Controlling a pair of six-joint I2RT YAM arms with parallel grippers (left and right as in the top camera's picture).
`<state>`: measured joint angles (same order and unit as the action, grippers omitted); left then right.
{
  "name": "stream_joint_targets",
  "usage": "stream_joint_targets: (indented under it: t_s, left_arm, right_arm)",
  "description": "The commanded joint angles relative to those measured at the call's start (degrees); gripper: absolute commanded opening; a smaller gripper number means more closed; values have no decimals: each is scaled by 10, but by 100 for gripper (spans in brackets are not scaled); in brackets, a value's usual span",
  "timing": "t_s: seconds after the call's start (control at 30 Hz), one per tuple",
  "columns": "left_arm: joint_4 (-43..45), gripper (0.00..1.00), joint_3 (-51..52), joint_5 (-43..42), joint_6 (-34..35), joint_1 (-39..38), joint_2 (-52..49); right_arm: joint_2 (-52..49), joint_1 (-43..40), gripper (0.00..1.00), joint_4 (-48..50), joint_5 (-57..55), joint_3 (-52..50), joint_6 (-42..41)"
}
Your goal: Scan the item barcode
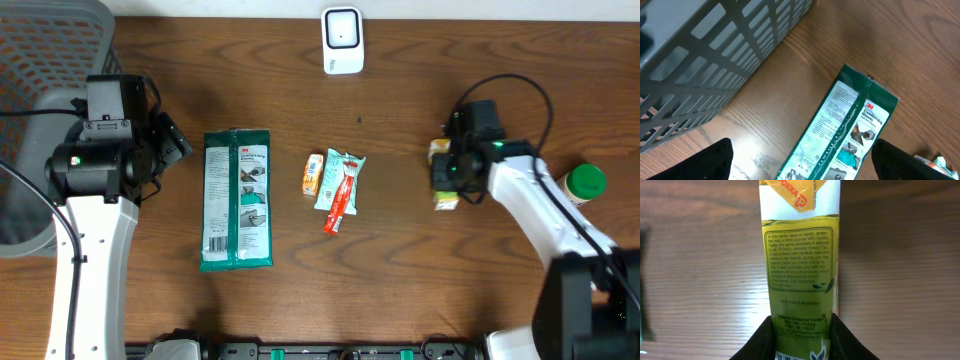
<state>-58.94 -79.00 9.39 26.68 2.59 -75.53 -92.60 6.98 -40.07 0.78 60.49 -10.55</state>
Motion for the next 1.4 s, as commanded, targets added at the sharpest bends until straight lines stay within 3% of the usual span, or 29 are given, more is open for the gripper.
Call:
stream_joint_targets:
  t_s: [0.0,0.67,1.03,1.37]
  left_arm:
    - [-2,89,-4,7,-7,2,3]
    - [-2,89,-4,7,-7,2,3]
    - [-2,89,-4,7,-7,2,3]
    - [-2,89,-4,7,-7,2,3]
  right_arm:
    - [52,-5,24,-9,-82,23,34]
    - [41,17,24,-5,-114,3,38]
    - [41,17,24,63,24,3,44]
    - [41,17,24,105,47,2,33]
